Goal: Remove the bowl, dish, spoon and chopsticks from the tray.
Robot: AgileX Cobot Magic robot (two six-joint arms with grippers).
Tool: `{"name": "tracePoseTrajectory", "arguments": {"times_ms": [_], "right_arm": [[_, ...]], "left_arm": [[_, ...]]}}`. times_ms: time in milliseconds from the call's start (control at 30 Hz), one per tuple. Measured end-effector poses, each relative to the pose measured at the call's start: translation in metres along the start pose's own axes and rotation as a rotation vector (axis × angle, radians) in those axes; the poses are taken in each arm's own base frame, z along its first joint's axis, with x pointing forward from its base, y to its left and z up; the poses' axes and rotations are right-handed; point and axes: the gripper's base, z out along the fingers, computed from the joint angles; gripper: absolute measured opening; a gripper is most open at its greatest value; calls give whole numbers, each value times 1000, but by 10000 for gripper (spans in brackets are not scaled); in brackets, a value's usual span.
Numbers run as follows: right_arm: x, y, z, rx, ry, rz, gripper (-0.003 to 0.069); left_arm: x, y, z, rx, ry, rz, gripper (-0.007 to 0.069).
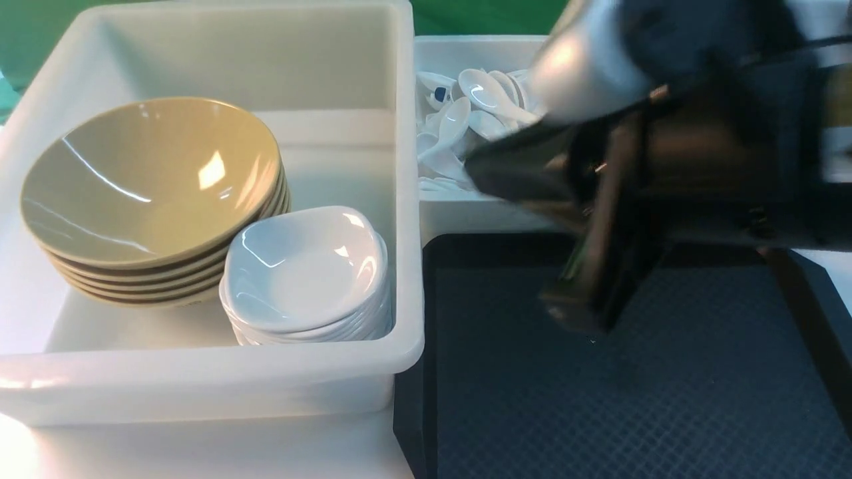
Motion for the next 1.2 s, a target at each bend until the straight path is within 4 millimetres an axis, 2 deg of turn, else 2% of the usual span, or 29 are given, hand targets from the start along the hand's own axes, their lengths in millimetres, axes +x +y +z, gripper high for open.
{"name": "tracePoseTrajectory", "arguments": {"times_ms": [133,167,200,367,600,1200], "right_arm": [[17,7,-42,29,-247,4,62],[19,7,-44,30,-257,4,62],[27,10,-56,34,-322,0,62],[53,15,-85,52,-446,0,62],[59,15,-94,58,-474,-4,71],[60,15,-93,57,-477,7,87]], "left_arm": [[15,0,-2,11,-120,-36,-11],[16,0,-2,12,-124,-37,-11],[17,0,-2,14,-147,-40,-11],[17,-1,-3,17,-173,-43,-11],[16,-1,-2,18,-183,-42,-11],[16,-1,-2,18,-182,-42,-11]]}}
